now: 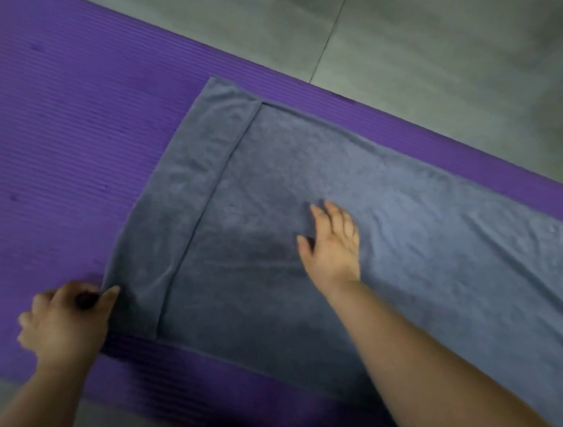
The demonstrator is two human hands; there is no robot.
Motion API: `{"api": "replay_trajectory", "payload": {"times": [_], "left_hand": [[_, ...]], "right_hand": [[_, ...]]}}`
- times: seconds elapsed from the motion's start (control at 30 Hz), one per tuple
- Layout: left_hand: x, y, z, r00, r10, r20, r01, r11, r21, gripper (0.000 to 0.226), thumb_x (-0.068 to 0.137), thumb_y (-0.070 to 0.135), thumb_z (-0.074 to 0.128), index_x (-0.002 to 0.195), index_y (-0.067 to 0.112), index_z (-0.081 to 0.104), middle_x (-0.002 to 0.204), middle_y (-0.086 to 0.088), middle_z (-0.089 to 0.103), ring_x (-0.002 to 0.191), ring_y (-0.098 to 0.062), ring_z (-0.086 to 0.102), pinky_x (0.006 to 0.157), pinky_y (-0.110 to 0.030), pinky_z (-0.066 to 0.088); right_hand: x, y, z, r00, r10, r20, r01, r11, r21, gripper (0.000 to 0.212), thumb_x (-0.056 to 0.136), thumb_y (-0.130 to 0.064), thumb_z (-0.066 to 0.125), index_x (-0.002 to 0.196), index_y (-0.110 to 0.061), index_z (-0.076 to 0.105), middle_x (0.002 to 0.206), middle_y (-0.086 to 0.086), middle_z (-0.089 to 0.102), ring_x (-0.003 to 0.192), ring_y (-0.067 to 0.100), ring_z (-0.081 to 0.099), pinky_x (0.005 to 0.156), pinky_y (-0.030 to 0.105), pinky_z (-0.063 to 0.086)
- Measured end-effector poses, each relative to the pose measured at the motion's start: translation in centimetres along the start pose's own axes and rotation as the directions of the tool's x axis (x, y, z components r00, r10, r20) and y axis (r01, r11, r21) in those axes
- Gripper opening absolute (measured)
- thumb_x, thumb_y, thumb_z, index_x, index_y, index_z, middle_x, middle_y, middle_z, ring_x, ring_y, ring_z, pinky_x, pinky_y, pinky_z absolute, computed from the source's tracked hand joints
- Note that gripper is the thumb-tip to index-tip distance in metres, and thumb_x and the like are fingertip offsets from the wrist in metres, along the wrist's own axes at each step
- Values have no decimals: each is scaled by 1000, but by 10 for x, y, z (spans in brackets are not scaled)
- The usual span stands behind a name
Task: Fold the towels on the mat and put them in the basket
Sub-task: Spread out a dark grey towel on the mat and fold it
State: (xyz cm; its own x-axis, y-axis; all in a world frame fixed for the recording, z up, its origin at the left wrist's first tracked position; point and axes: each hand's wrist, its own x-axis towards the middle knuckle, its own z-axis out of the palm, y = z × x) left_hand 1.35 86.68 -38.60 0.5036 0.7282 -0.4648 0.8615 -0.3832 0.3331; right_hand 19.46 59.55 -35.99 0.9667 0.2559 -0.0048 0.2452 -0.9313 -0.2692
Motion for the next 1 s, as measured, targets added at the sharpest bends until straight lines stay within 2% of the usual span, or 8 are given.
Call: {"api": "replay_trajectory", "payload": {"times": [0.1, 0.2, 0.33, 0.4, 0.6, 0.73, 0.87, 1.0], "left_hand": [[-28, 40, -1, 977, 212, 32, -183, 900, -395, 37, 69, 40, 67, 60, 9, 50, 53, 14, 60, 49, -3, 54, 57, -14, 48], [-71, 89, 9, 903, 393, 173, -182, 714, -676, 11, 70, 28, 71, 63, 21, 67, 47, 12, 59, 43, 1, 52, 45, -5, 41], [-120, 149, 31, 794, 510, 332, -69, 618, -783, 66, 19, 76, 74, 69, 33, 74, 70, 9, 72, 72, -1, 66, 71, -12, 53], [-142, 174, 47, 678, 593, 434, -21, 606, -795, 73, 21, 71, 77, 79, 26, 76, 88, -1, 74, 89, -12, 68, 84, -24, 52], [-189, 242, 66, 511, 561, 651, 151, 687, -711, 57, 23, 45, 91, 68, 14, 76, 72, -2, 73, 61, -6, 68, 51, -16, 53], [-196, 289, 71, 643, 414, 645, -77, 872, -483, 21, 91, 17, 48, 77, 9, 62, 60, -5, 65, 51, -15, 60, 42, -13, 46], [-213, 353, 106, 746, 462, 481, -431, 884, -181, 30, 87, 39, 54, 74, 12, 53, 66, -7, 54, 58, -20, 51, 50, -22, 43], [-233, 391, 169, 798, 448, 403, -556, 805, 207, 76, 77, 50, 63, 132, 5, 37, 130, -17, 51, 114, -33, 53, 91, -36, 47]], "right_hand": [[-25, -19, -11, 1000, 7, -6, -5, 961, 277, 42, 71, -31, 45, 92, -3, 68, 88, 15, 69, 79, 30, 68, 81, 28, 37], [-49, -36, -42, 951, 195, 241, -307, 698, 647, 41, 77, -32, 49, 105, -6, 63, 81, 5, 65, 67, 4, 60, 75, 20, 42], [-72, -18, -80, 883, 150, 444, -464, 422, 779, 27, 88, -29, 57, 111, -13, 57, 72, -15, 49, 68, 0, 52, 77, 21, 46], [-73, 9, -95, 867, 140, 478, -489, 423, 763, 30, 87, -26, 58, 114, -12, 56, 74, -16, 48, 71, 1, 49, 82, 27, 47], [-59, 92, -125, 847, 121, 518, -494, 542, 680, 31, 86, -2, 52, 115, -5, 58, 83, -8, 56, 90, 12, 50, 73, 24, 46], [-71, 142, -151, 866, 44, 499, -425, 593, 685, 32, 80, 6, 50, 104, -11, 62, 74, -5, 52, 74, 11, 52, 64, 16, 43], [-114, 201, -182, 863, -155, 480, -257, 685, 682, 34, 79, 7, 51, 108, -5, 63, 83, -4, 58, 64, -7, 49, 65, 9, 40], [-173, 246, -178, 891, -216, 400, -174, 651, 739, 38, 72, -16, 49, 104, -4, 68, 95, 6, 69, 62, -25, 48, 66, -2, 36]]}}
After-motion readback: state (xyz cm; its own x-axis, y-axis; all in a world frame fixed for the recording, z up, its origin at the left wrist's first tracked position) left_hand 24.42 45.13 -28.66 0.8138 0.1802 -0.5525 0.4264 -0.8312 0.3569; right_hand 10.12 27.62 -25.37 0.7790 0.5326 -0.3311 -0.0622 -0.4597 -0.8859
